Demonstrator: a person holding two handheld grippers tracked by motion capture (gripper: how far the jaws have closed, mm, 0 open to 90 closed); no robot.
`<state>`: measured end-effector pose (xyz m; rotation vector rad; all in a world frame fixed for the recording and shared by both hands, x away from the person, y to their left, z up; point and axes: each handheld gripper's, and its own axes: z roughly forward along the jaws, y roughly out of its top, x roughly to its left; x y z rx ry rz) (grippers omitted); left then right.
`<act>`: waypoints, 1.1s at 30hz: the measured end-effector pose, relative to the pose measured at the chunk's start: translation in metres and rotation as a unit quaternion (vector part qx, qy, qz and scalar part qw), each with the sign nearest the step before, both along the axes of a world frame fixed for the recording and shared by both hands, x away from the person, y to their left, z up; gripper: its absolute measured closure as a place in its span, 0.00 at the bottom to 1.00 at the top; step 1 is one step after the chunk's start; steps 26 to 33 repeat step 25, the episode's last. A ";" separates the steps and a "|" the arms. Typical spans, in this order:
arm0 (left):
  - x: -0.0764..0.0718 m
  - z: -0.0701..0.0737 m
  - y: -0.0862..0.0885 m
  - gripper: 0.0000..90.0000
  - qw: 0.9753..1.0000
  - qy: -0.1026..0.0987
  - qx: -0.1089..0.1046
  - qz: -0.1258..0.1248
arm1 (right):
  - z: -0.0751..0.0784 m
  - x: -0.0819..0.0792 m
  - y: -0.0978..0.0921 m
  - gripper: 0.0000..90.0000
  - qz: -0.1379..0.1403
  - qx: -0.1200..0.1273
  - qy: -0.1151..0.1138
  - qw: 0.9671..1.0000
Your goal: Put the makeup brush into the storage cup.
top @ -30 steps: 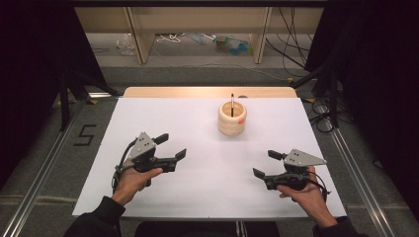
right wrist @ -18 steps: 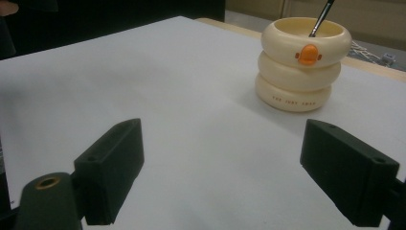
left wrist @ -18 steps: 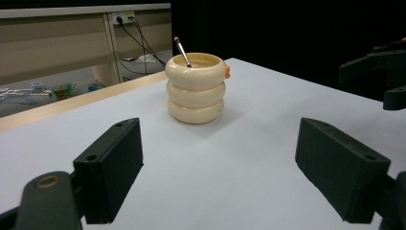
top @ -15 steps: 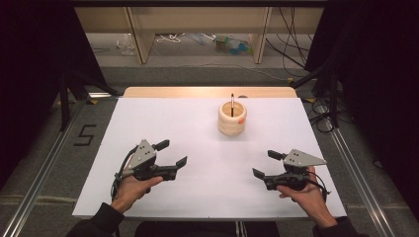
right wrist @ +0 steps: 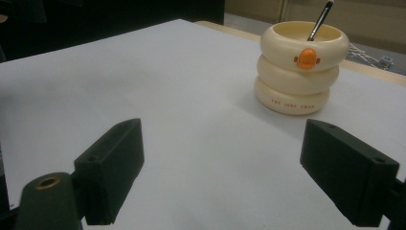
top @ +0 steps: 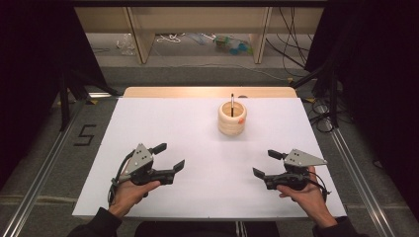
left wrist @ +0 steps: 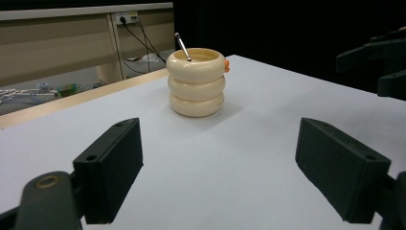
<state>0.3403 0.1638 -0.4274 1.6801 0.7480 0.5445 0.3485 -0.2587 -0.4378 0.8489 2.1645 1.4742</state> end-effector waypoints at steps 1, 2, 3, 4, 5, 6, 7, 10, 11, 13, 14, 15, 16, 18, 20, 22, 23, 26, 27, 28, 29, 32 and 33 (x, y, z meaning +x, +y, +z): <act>-0.001 0.000 0.000 0.18 1.000 -0.001 -0.003 0.002 | 0.000 0.000 0.000 0.18 0.001 0.003 0.006 1.000; -0.001 -0.001 0.000 0.18 1.000 -0.002 -0.003 0.003 | 0.000 0.000 0.001 0.18 0.000 0.006 0.004 1.000; -0.001 -0.001 0.001 0.18 1.000 -0.002 -0.003 0.005 | 0.000 -0.001 0.000 0.18 -0.001 0.005 0.006 1.000; -0.001 -0.001 0.002 0.18 1.000 -0.003 -0.001 0.006 | 0.000 -0.001 0.000 0.18 0.000 0.008 0.006 1.000; -0.001 -0.001 0.002 0.18 1.000 -0.005 0.001 0.008 | 0.000 -0.001 0.000 0.18 0.000 0.009 0.006 1.000; -0.001 -0.001 0.002 0.18 1.000 -0.007 0.002 0.009 | 0.001 -0.001 0.000 0.18 -0.002 0.009 0.003 1.000; -0.001 -0.001 0.002 0.18 1.000 -0.006 -0.001 0.010 | 0.001 -0.001 0.000 0.18 -0.002 0.009 0.000 1.000; 0.000 -0.001 0.003 0.18 1.000 -0.005 -0.004 0.012 | 0.001 0.000 0.000 0.18 -0.001 0.009 -0.002 1.000; 0.000 -0.001 0.003 0.18 1.000 -0.005 -0.004 0.011 | 0.001 0.000 0.000 0.18 -0.002 0.010 -0.003 1.000; 0.000 -0.002 0.002 0.18 1.000 -0.004 -0.004 0.009 | 0.001 0.000 0.000 0.18 -0.003 0.010 -0.003 1.000; 0.000 -0.002 0.002 0.18 1.000 -0.004 -0.002 0.008 | 0.001 0.000 -0.001 0.18 -0.005 0.010 -0.006 1.000; 0.000 -0.002 0.001 0.18 1.000 -0.004 -0.001 0.007 | 0.001 0.000 -0.001 0.18 -0.005 0.011 -0.005 1.000; 0.000 -0.003 0.001 0.18 1.000 -0.003 0.000 0.006 | 0.001 0.000 -0.001 0.18 -0.006 0.012 -0.006 1.000; 0.001 -0.003 0.001 0.18 1.000 -0.001 0.001 0.005 | 0.001 0.000 -0.002 0.18 -0.004 0.009 -0.002 1.000; 0.001 -0.003 0.002 0.18 1.000 -0.001 0.001 0.003 | 0.001 0.000 -0.002 0.18 -0.004 0.009 -0.006 1.000; 0.001 -0.003 0.002 0.18 1.000 -0.002 0.004 0.004 | 0.000 0.000 -0.001 0.18 -0.003 0.014 -0.002 1.000; 0.001 -0.003 0.002 0.18 1.000 0.002 0.000 0.005 | 0.000 0.001 -0.001 0.18 -0.001 0.016 -0.005 1.000; 0.001 -0.003 0.002 0.18 1.000 0.000 0.004 0.003 | 0.000 0.000 0.000 0.18 0.001 0.018 -0.001 1.000; 0.001 -0.003 0.002 0.18 1.000 0.000 0.004 0.003 | 0.000 0.000 0.000 0.18 0.001 0.018 -0.001 1.000; 0.001 -0.003 0.002 0.18 1.000 0.000 0.004 0.003 | 0.000 0.000 0.000 0.18 0.001 0.018 -0.001 1.000; 0.001 -0.003 0.002 0.18 1.000 0.000 0.004 0.003 | 0.000 0.000 0.000 0.18 0.001 0.018 -0.001 1.000; 0.001 -0.003 0.002 0.18 1.000 0.000 0.004 0.003 | 0.000 0.000 0.000 0.18 0.001 0.018 -0.001 1.000; 0.001 -0.003 0.002 0.18 1.000 0.000 0.004 0.003 | 0.000 0.000 0.000 0.18 0.001 0.018 -0.001 1.000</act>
